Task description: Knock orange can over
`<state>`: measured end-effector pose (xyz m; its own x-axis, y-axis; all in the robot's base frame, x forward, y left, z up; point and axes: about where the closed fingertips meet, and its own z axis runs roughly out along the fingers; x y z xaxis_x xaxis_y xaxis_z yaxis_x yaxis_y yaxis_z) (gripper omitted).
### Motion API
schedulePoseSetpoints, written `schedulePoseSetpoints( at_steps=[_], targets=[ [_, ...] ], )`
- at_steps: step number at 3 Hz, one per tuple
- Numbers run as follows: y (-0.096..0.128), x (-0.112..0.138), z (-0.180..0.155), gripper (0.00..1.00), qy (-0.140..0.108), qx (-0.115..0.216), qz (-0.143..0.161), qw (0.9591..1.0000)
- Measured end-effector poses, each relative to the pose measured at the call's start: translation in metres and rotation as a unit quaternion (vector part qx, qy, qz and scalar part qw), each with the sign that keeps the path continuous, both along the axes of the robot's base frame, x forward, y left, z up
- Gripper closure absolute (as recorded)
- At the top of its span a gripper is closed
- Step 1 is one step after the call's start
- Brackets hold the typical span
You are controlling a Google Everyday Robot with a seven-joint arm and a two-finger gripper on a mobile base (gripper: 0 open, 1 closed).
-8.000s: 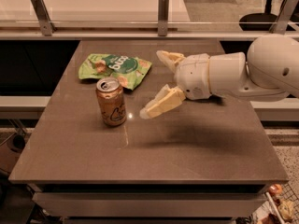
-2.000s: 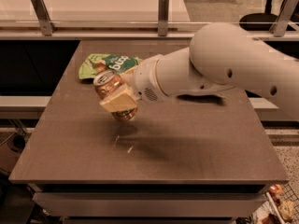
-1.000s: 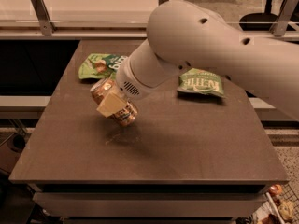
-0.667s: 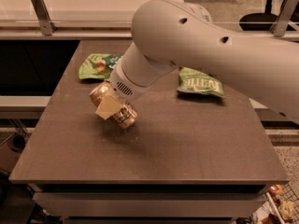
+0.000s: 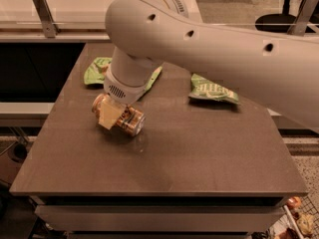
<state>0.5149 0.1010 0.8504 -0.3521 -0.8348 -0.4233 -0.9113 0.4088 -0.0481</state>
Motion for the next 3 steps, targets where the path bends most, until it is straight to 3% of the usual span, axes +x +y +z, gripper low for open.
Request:
schedulePoseSetpoints(
  at_steps=[1,2,3],
  targets=[
    [0.0141,0.0089,-0.0173,1.00,0.025,-0.041,0.009,0.9988],
    [0.0206,0.0124,-0.0225,1.00,0.033,-0.049,0.016,0.9981],
    [0.0206,0.0123,-0.0218,0.83,0.033,-0.049,0.016,0.9981]
  ],
)
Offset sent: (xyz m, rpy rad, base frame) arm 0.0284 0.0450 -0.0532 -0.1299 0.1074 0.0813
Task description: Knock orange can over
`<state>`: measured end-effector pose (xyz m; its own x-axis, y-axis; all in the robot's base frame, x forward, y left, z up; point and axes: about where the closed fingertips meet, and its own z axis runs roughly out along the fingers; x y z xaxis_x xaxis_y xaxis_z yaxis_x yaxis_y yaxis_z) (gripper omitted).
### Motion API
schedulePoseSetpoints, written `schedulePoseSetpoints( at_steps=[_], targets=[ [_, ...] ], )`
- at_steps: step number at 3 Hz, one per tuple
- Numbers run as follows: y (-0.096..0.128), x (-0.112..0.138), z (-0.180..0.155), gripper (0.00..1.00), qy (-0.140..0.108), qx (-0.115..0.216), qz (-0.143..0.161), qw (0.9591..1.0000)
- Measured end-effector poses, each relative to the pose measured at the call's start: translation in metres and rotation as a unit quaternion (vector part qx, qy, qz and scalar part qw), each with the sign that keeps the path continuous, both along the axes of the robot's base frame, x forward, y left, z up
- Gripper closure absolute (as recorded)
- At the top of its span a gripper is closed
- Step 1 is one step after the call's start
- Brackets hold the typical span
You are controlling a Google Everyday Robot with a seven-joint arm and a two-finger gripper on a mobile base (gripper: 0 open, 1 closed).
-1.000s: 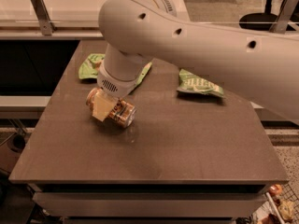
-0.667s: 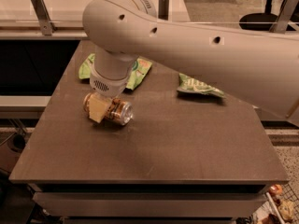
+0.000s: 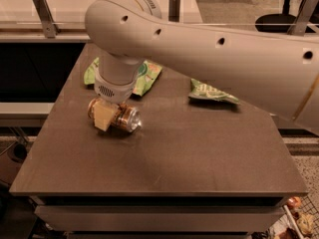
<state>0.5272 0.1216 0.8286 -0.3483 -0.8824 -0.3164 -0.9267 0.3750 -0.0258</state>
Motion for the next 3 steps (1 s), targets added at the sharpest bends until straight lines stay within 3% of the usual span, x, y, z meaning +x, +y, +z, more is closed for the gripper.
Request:
schedulePoseSetpoints(
  at_steps=[3],
  targets=[
    [0.0006,-0.0022,0.0006,0.12,-0.001,-0.001,0.002,1.0000]
  ],
)
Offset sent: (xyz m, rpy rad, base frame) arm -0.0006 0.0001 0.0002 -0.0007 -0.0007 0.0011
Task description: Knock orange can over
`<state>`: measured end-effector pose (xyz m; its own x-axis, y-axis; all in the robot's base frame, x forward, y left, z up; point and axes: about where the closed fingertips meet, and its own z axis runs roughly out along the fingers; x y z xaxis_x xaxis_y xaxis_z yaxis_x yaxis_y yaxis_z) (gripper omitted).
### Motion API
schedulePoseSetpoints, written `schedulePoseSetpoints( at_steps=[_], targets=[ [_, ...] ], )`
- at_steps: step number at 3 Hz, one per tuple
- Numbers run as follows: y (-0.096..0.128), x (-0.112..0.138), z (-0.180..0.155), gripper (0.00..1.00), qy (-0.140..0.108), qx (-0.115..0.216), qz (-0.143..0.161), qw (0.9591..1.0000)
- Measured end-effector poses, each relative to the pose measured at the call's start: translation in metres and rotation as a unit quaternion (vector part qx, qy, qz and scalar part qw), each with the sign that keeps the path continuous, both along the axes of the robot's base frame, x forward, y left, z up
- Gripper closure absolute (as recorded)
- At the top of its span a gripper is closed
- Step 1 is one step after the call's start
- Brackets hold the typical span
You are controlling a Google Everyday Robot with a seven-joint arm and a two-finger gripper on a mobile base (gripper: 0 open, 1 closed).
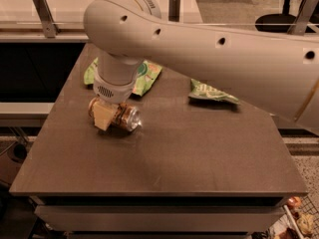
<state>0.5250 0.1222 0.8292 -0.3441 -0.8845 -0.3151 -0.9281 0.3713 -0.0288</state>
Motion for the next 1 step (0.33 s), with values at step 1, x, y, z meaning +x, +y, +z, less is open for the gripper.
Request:
schedulePoseSetpoints(
  at_steps=[1],
  targets=[
    [0.0002,-0.0007,0.0002,0.00,0.000,0.000,0.001,1.0000]
  ],
)
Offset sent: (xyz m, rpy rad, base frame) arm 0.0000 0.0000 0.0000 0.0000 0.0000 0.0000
